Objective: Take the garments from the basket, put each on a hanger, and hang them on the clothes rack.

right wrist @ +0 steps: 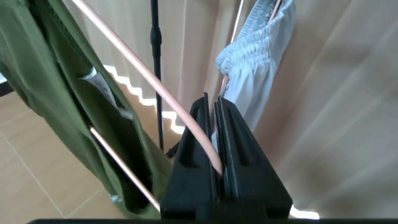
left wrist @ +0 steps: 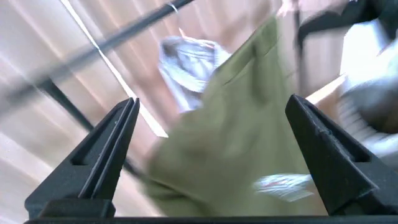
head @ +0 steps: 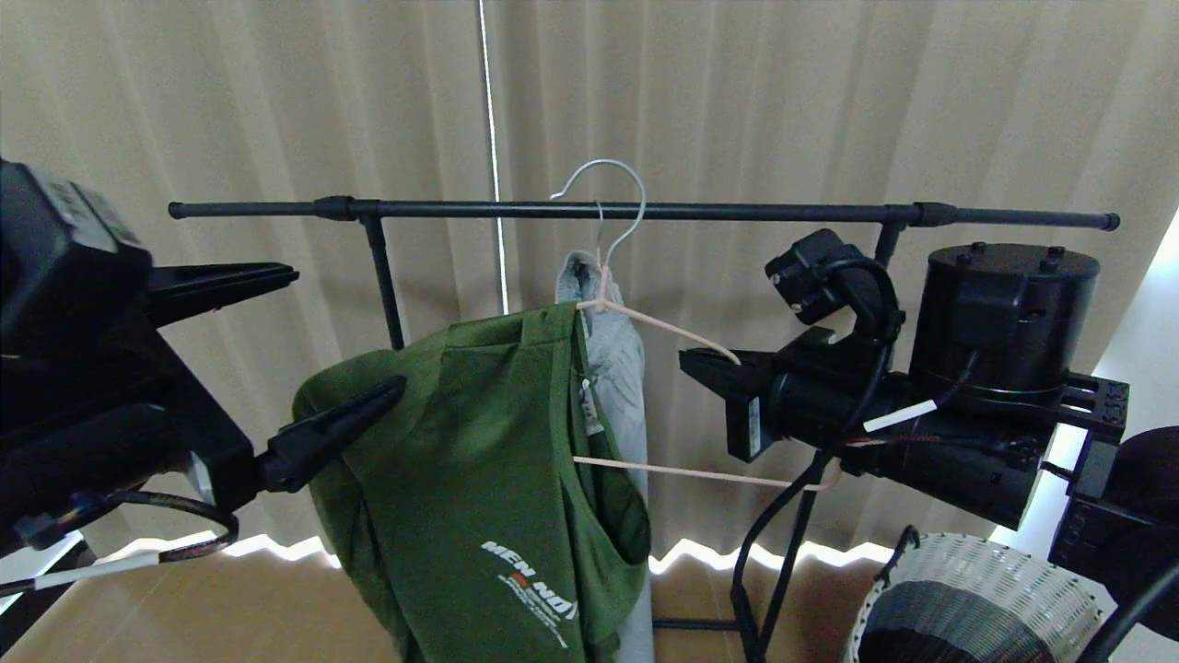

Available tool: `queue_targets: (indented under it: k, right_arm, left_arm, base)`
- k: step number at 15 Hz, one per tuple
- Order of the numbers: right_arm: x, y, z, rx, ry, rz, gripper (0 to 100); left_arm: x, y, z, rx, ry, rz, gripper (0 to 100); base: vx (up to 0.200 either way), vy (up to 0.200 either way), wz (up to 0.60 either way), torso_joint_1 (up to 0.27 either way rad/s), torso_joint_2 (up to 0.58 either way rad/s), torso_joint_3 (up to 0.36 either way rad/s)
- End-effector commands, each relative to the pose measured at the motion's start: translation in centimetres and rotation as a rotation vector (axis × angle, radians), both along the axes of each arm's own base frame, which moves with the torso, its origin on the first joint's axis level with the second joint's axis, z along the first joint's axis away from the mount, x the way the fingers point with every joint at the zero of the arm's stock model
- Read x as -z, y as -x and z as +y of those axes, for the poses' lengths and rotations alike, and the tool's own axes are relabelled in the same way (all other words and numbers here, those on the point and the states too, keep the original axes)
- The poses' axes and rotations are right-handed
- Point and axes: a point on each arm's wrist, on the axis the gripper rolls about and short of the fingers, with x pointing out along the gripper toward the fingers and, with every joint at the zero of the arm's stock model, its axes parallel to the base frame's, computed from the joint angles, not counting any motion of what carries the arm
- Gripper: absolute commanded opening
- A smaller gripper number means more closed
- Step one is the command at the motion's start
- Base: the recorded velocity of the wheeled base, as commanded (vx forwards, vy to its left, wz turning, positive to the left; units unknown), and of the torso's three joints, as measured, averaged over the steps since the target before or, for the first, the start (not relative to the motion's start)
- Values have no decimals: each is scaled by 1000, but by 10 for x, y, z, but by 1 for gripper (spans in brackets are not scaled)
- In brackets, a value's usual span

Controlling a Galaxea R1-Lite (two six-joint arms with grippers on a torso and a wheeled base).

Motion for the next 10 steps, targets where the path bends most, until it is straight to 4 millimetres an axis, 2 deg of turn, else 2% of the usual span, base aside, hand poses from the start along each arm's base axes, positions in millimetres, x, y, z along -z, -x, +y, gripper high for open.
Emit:
queue_targets:
  k: [1,6,10]
  right_arm:
    - [-1,1,0,-2,1,-5,0]
    - [-1,1,1,-10,3,-7,0]
    - [0,5,5,-31,-12,-34,0]
  left_arm:
    - [11,-19,-5,-11,-68,37,100]
    - [22,-42,-19,12,-168,55,100]
    - [20,-51,-26,21,-167,55,100]
  base:
    - [0,0,0,0,0,0]
    - [0,0,0,0,0,0]
    - [0,0,0,0,0,0]
